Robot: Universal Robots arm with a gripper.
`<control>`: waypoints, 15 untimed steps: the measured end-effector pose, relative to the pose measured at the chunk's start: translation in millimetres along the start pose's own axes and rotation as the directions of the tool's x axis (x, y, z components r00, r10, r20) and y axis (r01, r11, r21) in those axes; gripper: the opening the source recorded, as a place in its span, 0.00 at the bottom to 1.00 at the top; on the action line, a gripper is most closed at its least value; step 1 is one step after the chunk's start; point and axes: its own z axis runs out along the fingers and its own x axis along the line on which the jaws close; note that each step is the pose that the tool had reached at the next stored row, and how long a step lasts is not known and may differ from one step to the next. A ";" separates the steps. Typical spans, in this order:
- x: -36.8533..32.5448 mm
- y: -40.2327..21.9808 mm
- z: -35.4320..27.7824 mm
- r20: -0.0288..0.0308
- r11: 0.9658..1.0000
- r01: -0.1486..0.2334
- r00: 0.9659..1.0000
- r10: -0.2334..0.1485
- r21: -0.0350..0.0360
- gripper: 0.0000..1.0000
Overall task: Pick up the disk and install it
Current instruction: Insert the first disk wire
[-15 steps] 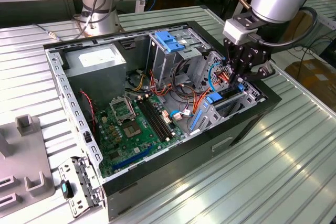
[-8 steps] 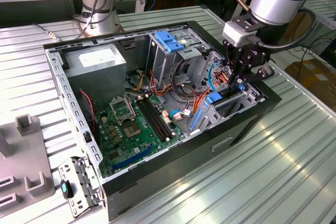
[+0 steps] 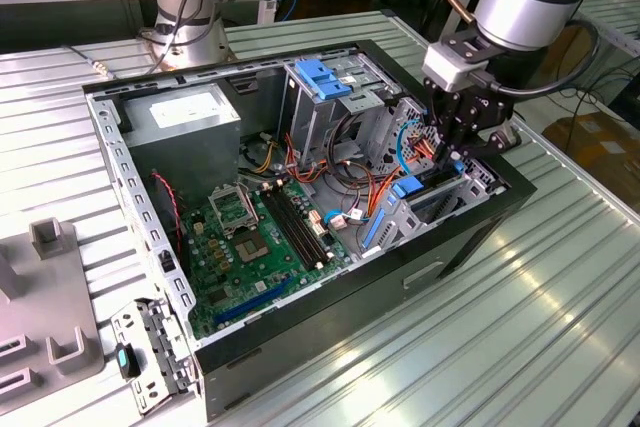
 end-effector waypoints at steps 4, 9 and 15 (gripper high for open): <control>0.0 0.1 1.6 0.002 1.000 0.000 1.000 0.000 0.000 0.16; 0.1 0.4 4.4 0.004 1.000 0.000 1.000 0.000 0.000 0.16; 0.1 0.3 3.4 0.006 1.000 0.000 1.000 0.000 0.000 0.16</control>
